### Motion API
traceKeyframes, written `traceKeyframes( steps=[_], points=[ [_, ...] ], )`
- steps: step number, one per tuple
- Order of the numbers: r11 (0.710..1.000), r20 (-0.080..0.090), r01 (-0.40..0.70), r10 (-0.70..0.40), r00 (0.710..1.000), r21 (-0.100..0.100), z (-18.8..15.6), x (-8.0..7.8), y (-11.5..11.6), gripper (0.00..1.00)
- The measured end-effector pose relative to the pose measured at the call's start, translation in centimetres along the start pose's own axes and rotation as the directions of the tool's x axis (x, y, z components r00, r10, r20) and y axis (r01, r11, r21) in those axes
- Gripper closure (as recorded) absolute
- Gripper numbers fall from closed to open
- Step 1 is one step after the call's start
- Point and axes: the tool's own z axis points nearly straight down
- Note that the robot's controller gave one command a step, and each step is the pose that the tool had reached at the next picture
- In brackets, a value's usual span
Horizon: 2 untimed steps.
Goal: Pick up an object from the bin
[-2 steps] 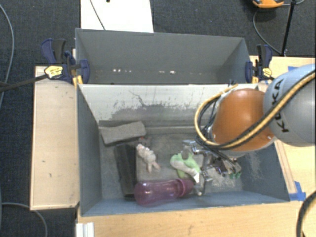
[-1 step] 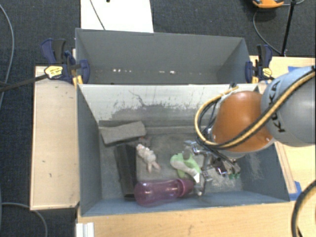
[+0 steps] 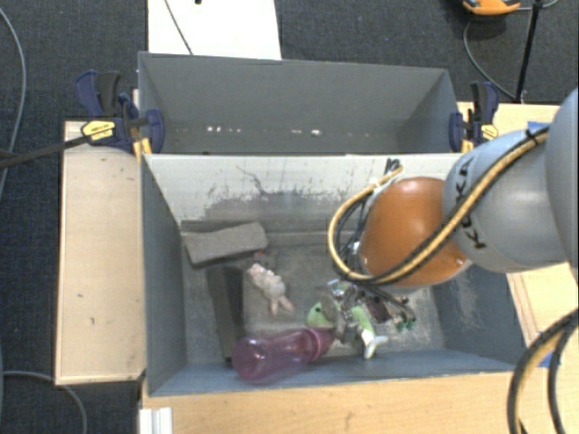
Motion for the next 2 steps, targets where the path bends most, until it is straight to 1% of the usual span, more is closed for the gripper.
traceKeyframes(
  steps=[1,2],
  points=[
    [1.0,0.0,-0.001,0.001,1.0,0.0,0.0,0.0,0.0,1.0],
    [1.0,-0.009,0.004,-0.004,1.0,-0.001,-3.9,-1.0,0.6,1.0]
  ],
)
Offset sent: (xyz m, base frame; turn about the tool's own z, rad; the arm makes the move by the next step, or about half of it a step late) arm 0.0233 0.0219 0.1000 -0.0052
